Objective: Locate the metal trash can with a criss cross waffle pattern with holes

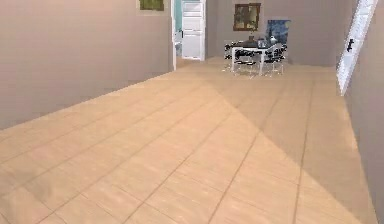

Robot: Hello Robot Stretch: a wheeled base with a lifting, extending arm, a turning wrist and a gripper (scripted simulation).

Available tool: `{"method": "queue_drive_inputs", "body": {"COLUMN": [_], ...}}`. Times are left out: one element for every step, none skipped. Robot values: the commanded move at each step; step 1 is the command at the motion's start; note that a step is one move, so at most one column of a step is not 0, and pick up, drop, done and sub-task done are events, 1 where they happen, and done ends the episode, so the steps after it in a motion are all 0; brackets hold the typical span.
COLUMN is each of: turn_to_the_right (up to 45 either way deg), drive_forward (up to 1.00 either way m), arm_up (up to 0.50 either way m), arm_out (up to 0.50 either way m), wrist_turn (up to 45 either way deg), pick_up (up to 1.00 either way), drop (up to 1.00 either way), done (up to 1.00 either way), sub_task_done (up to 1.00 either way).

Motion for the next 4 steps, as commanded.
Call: {"method": "queue_drive_inputs", "body": {"turn_to_the_right": [0.0,0.0,0.0,3.0], "drive_forward": [1.0,1.0,1.0,0.0], "arm_up": [0.0,0.0,0.0,0.0], "arm_out": [0.0,0.0,0.0,0.0], "wrist_turn": [0.0,0.0,0.0,0.0], "pick_up": [0.0,0.0,0.0,0.0], "drop": [0.0,0.0,0.0,0.0], "done": [0.0,0.0,0.0,0.0], "sub_task_done": [0.0,0.0,0.0,0.0]}}
